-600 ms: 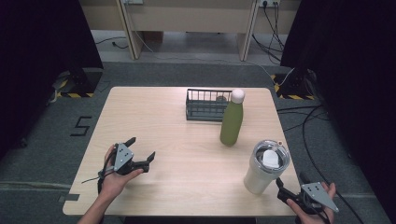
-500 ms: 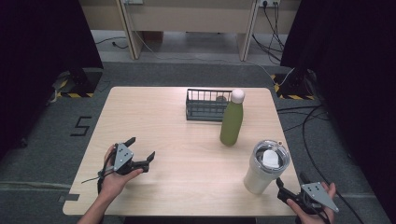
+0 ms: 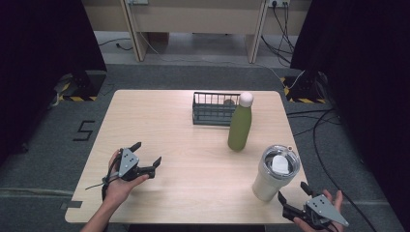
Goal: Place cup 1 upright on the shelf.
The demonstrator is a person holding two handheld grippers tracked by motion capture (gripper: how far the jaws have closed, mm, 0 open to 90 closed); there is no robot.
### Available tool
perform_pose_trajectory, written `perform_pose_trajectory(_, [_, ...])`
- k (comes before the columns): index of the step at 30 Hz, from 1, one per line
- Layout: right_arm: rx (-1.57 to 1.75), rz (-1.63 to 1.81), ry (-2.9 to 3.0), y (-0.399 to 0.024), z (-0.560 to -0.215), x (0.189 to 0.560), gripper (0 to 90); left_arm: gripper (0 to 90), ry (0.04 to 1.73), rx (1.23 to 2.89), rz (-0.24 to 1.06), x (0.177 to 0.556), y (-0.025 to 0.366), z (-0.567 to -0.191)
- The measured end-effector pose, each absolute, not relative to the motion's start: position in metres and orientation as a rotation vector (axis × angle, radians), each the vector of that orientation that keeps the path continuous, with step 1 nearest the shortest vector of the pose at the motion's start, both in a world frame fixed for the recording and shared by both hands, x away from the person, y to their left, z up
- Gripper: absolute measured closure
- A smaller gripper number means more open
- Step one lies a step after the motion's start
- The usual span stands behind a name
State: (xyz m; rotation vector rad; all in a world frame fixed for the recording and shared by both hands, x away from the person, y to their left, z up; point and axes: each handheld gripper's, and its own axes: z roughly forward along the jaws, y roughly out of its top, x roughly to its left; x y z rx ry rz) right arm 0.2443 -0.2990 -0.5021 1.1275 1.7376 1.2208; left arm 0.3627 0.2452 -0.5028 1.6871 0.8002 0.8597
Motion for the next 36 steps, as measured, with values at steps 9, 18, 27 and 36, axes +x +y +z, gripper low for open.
perform_pose_trajectory(9, [1.055, 1.304, 1.767, -0.285, -0.494, 0.244, 4.0, 7.3, 0.797, 1.689, 0.854, 0.363, 0.243, -0.503])
perform_pose_trajectory(18, [1.036, 1.319, 1.74, -0.269, -0.493, 0.258, 4.3, 7.3, 0.793, 1.695, 0.848, 0.364, 0.241, -0.504])
perform_pose_trajectory(27, [1.016, 1.332, 1.731, -0.252, -0.492, 0.279, 4.8, 7.3, 0.795, 1.698, 0.84, 0.364, 0.241, -0.506])
perform_pose_trajectory(36, [1.015, 1.336, 1.723, -0.246, -0.489, 0.292, 9.2, 8.2, 0.792, 1.705, 0.835, 0.364, 0.241, -0.507])
